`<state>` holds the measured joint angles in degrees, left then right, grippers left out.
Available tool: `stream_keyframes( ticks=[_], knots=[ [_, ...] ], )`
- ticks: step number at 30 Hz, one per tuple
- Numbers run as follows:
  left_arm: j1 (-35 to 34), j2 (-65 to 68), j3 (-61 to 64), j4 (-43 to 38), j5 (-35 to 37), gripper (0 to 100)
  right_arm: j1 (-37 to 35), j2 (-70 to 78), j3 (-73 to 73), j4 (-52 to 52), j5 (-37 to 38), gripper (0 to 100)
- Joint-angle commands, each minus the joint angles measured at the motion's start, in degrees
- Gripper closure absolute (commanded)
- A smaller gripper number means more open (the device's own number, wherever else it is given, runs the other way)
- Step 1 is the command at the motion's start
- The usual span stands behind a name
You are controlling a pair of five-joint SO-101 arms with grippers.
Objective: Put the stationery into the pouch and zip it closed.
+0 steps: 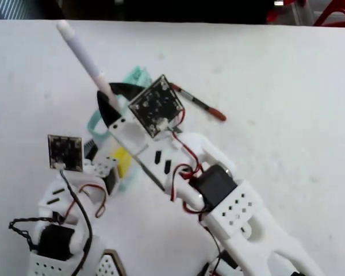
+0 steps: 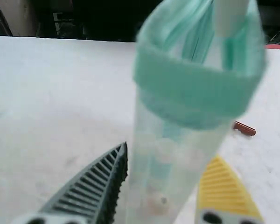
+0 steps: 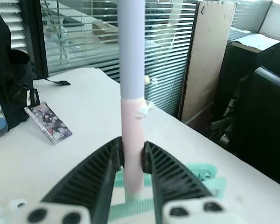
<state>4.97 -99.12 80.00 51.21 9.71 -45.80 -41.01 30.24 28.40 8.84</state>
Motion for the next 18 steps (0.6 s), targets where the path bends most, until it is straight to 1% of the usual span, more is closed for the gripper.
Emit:
stream_keyframes(
  ticks=[1,11,18],
  knots=[
    [-0.22,-0.48,-0.53,-2.55,0.35,76,0.75,-1.54,1.14,-0.31,-0.44,98.1],
    [-0.31,-0.48,-0.53,-2.55,0.35,76,0.75,-1.63,3.16,0.22,-0.44,97.8],
    [-0.22,-0.48,-0.53,-2.55,0.35,76,0.75,-5.93,3.08,4.09,-0.26,97.2]
  ],
)
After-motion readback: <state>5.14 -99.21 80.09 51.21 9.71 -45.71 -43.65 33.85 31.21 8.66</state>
